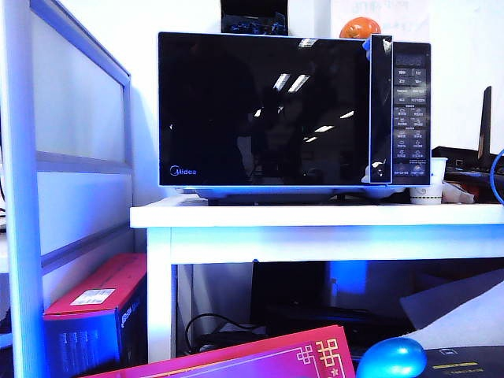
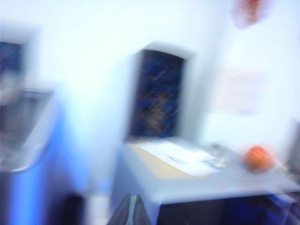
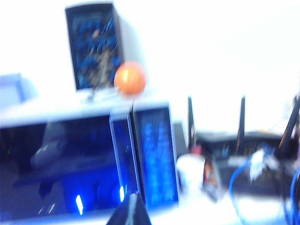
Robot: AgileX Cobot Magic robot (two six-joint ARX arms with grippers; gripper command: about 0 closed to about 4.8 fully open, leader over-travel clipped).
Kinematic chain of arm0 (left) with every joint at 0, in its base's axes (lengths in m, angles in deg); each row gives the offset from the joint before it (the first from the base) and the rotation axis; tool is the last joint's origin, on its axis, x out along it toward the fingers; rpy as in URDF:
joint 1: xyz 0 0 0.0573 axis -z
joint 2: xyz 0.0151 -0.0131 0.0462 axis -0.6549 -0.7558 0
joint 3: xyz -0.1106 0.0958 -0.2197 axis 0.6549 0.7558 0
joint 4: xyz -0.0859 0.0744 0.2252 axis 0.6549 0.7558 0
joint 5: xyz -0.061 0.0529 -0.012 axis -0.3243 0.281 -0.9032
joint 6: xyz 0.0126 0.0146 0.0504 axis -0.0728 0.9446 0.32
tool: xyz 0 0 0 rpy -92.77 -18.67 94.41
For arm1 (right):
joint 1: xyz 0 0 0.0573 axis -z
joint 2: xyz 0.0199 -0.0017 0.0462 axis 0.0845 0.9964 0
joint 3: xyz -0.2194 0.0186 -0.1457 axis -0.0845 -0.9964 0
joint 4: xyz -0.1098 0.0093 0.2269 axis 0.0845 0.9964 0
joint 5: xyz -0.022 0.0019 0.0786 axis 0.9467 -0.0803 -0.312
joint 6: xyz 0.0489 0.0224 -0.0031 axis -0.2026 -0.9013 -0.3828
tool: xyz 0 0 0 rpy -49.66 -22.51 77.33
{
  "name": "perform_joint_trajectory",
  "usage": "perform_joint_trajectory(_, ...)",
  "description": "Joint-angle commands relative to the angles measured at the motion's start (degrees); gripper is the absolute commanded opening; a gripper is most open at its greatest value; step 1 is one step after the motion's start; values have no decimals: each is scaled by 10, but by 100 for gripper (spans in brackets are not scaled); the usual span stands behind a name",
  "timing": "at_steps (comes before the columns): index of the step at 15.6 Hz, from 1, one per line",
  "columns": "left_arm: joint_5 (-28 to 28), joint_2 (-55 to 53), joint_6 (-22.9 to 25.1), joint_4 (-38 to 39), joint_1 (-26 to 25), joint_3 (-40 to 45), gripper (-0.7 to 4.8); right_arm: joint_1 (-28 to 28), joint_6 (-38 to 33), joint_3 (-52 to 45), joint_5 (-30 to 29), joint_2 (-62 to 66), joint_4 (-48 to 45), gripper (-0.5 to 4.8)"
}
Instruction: Open the microwave door, place the orange inside the microwave, then close the microwave door.
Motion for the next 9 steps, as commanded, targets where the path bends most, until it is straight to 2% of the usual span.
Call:
perform_joint_trajectory(1,-196,-173,15,169,0,-279,-4,-1,1,120,3,112,14,-1)
perform_joint_trajectory(3,-229,-254,23,238,5,-409,-4,-1,29,183,-1,184,12,-1)
perform_joint_trajectory(4,-227,-293,22,281,33,-464,-4,-1,47,233,-30,247,12,-1)
perform_joint_trajectory(6,-196,-310,47,338,70,-481,-4,-1,56,286,-51,319,20,-1)
perform_joint_trajectory(8,-14,-317,114,395,165,-481,-4,-1,56,352,-59,403,48,-1)
perform_joint_trajectory(9,111,-320,135,409,221,-481,-4,-1,56,374,-61,433,49,-1)
